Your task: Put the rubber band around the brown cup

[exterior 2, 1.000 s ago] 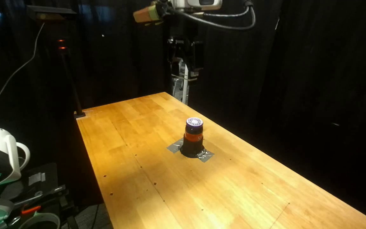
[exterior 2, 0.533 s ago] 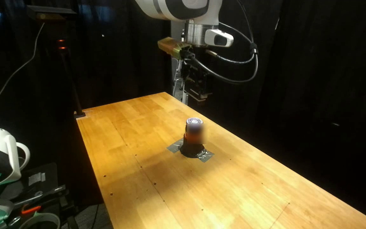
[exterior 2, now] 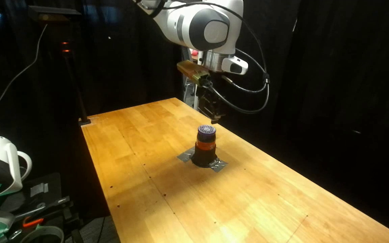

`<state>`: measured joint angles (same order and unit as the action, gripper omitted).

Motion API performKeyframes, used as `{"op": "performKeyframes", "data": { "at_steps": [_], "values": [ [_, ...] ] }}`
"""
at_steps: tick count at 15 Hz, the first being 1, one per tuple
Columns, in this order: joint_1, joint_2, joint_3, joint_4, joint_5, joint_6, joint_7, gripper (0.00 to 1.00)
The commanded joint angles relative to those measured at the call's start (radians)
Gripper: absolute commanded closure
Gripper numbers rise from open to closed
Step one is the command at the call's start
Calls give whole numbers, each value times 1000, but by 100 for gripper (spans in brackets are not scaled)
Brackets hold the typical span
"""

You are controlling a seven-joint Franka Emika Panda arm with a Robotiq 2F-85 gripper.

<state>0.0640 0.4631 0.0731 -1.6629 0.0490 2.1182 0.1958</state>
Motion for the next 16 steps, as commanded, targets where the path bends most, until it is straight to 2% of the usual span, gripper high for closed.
{"op": "performKeyframes", "data": {
  "at_steps": [1, 9, 16],
  "values": [
    [29, 97, -18, 107, 3, 17, 28, 0],
    [51, 232, -50, 213, -14, 30, 63, 0],
    [39, 241, -47, 208, 3, -26, 40, 0]
  ]
}}
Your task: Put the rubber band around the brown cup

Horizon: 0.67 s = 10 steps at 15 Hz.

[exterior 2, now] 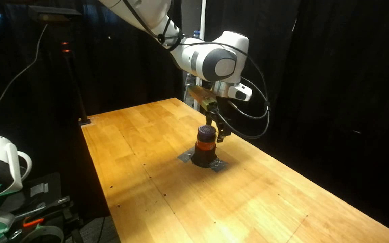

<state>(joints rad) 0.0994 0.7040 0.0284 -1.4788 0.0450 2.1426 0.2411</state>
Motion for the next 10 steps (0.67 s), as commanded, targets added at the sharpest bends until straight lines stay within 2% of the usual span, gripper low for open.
{"op": "performKeyframes", "data": {
  "at_steps": [1, 10],
  "values": [
    [-1, -21, 2, 1, 11, -68, -15, 0],
    [-21, -121, 13, -115, 43, -149, -39, 0]
  ]
}}
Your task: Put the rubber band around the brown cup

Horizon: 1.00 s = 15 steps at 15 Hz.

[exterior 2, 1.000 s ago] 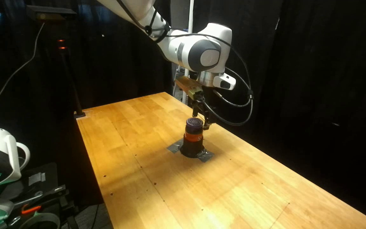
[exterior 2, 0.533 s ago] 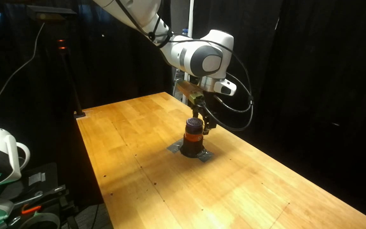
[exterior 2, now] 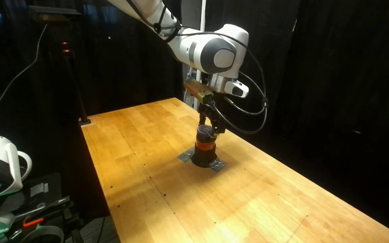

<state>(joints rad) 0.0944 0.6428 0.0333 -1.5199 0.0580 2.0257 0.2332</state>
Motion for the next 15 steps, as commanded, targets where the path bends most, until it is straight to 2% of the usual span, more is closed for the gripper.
{"op": "performKeyframes", "data": {
  "at_steps": [1, 10, 12, 15],
  "values": [
    [-17, -65, 10, -91, 35, -36, -35, 0],
    [-25, -85, 12, -210, 56, -13, -75, 0],
    [-27, -103, 9, -234, 56, 17, -73, 0],
    [-23, -116, 4, -275, 54, 163, -55, 0]
  ]
}}
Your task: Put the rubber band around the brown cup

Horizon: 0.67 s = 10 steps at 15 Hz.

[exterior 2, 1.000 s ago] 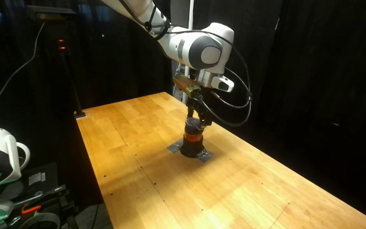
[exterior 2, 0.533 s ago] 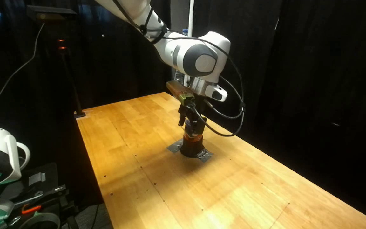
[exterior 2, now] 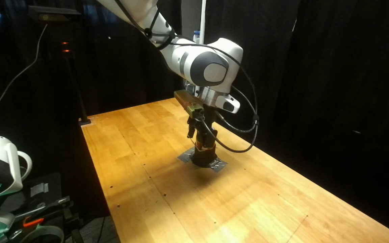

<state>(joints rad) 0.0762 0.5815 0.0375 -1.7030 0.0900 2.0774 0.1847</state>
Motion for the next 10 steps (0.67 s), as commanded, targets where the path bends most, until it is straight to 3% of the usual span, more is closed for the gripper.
{"op": "performKeyframes", "data": {
  "at_steps": [1, 3, 5, 6, 7, 10],
  "values": [
    [-5, -52, 1, -99, 23, 152, -4, 0],
    [-6, -49, 6, -123, 28, 204, -9, 0],
    [-6, -61, 8, -156, 26, 230, -11, 12],
    [-8, -77, 9, -179, 22, 232, -20, 30],
    [-9, -86, 10, -194, 24, 237, -23, 31],
    [-15, -147, 15, -268, 30, 267, -40, 56]
  ]
}}
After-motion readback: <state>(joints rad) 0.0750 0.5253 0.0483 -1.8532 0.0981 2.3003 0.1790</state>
